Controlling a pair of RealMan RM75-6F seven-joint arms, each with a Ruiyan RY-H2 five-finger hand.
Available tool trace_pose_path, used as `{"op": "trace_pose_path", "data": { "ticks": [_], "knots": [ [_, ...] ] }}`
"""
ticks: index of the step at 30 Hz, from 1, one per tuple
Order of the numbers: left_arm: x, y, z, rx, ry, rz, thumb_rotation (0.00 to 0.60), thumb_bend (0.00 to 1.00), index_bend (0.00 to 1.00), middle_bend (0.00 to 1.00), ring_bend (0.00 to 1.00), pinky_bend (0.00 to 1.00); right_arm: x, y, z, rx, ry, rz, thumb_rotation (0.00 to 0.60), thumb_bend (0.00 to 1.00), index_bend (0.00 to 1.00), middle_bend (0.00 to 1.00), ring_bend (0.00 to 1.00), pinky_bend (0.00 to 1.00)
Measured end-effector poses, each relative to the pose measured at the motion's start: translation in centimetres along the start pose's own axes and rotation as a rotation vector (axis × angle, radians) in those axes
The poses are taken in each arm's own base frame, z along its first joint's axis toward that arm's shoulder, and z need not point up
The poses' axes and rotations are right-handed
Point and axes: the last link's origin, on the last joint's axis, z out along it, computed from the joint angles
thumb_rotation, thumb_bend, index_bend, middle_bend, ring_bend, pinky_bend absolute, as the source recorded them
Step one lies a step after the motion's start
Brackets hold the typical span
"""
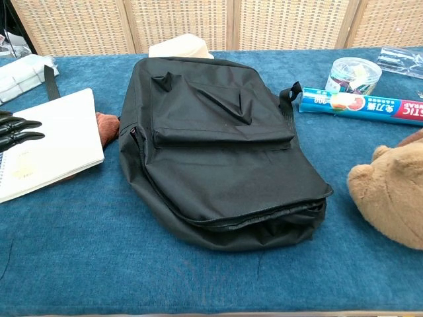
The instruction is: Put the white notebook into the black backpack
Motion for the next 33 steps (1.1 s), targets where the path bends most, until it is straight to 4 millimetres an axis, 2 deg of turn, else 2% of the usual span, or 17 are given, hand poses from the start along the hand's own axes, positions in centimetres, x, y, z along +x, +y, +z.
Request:
{"op": "trace_pose_path", "data": {
  "ticks": [3,5,7,10,13,15,26,33],
  "knots": [
    [-0.1,0.2,0.8,-0.010,-0.006,0.022,0.600,0.07,0.00,0.00,0.00,0.00,0.1,-0.1,-0.1,0.004,0.001,0.002,0.600,0.00,0.00,0.00,0.00,0.00],
    [-0.2,0.3,1.1,-0.009,-0.005,0.025,0.600,0.18,0.00,0.00,0.00,0.00,0.1,-0.1,-0.2,0.005,0.003,0.003,0.600,0.00,0.00,0.00,0.00,0.00],
    [-0.2,0.4,1.0,-0.010,-0.011,0.023,0.600,0.36,0.00,0.00,0.00,0.00,0.2,-0.1,-0.2,0.005,0.003,0.003,0.600,0.00,0.00,0.00,0.00,0.00],
    [-0.3,0.3,1.0,-0.006,-0.013,0.024,0.600,0.56,0.00,0.00,0.00,0.00,0.2,-0.2,-0.2,0.007,0.002,0.006,0.600,0.00,0.00,0.00,0.00,0.00],
    [-0.2,0.2,1.0,0.003,-0.010,0.018,0.600,0.69,0.00,0.00,0.00,0.00,0.2,-0.2,-0.2,0.008,-0.002,0.009,0.600,0.00,0.00,0.00,0.00,0.00],
    [-0.2,0.1,1.0,0.011,-0.006,0.017,0.600,0.72,0.00,0.00,0.00,0.00,0.2,-0.2,-0.2,0.009,-0.003,0.010,0.600,0.00,0.00,0.00,0.00,0.00],
    [0.2,-0.4,1.5,0.070,0.031,-0.024,0.600,0.71,0.00,0.00,0.00,0.00,0.1,-0.2,-0.3,0.010,-0.012,0.016,0.600,0.00,0.00,0.00,0.00,0.00],
    [1.0,-0.7,2.2,0.110,0.094,-0.094,0.600,0.71,0.00,0.02,0.01,0.19,0.0,-0.3,-0.2,0.010,-0.020,0.017,0.600,0.00,0.00,0.00,0.00,0.00]
  ]
}}
